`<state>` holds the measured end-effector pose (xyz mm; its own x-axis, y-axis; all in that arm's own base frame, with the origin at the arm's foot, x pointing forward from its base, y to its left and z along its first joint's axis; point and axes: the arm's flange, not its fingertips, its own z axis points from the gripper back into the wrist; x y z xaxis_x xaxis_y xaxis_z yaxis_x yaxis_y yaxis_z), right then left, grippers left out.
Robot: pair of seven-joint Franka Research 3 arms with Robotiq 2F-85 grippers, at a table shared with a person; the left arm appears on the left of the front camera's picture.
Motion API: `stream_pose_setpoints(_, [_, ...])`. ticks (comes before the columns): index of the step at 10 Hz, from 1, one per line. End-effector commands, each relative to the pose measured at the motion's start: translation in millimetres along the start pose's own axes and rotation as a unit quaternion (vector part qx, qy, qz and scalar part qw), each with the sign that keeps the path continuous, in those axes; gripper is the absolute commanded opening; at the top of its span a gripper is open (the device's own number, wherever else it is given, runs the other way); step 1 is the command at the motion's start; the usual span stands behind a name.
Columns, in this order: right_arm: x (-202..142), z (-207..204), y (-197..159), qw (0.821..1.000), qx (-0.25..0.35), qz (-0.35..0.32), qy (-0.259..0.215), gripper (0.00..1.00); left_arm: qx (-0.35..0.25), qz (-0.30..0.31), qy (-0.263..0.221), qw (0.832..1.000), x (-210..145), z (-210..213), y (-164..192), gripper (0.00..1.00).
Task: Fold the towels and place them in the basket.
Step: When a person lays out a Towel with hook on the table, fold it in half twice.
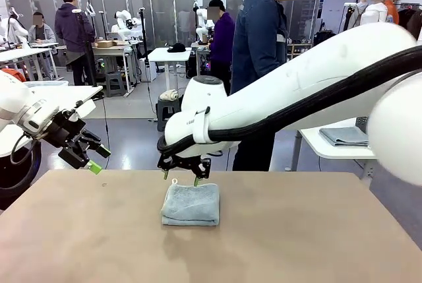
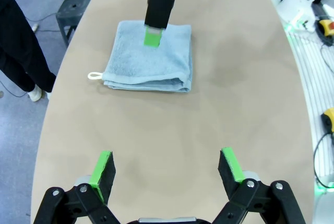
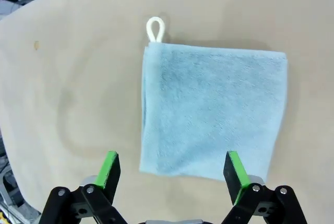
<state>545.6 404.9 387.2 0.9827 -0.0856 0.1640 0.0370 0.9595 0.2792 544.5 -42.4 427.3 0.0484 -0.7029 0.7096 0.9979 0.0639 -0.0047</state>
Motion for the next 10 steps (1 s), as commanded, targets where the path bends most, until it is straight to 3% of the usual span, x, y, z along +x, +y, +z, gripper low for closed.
stream_pose_setpoints(1, [-13.2,27.4,-35.8,0.999,0.014,0.019,0.034,1.00,0.005,0.002,0.002,1.000,1.3,1.1,-1.4,1.00])
stream_pose_setpoints(5, [-15.3,65.8,-76.5,0.998,0.032,0.013,0.044,1.00,0.005,0.002,0.002,1.000,1.3,1.1,-1.4,1.00])
stream_pose_setpoints(10, [-6.0,67.6,-72.6,0.999,0.019,0.005,0.036,1.00,0.005,0.002,0.002,1.000,1.3,1.1,-1.4,1.00])
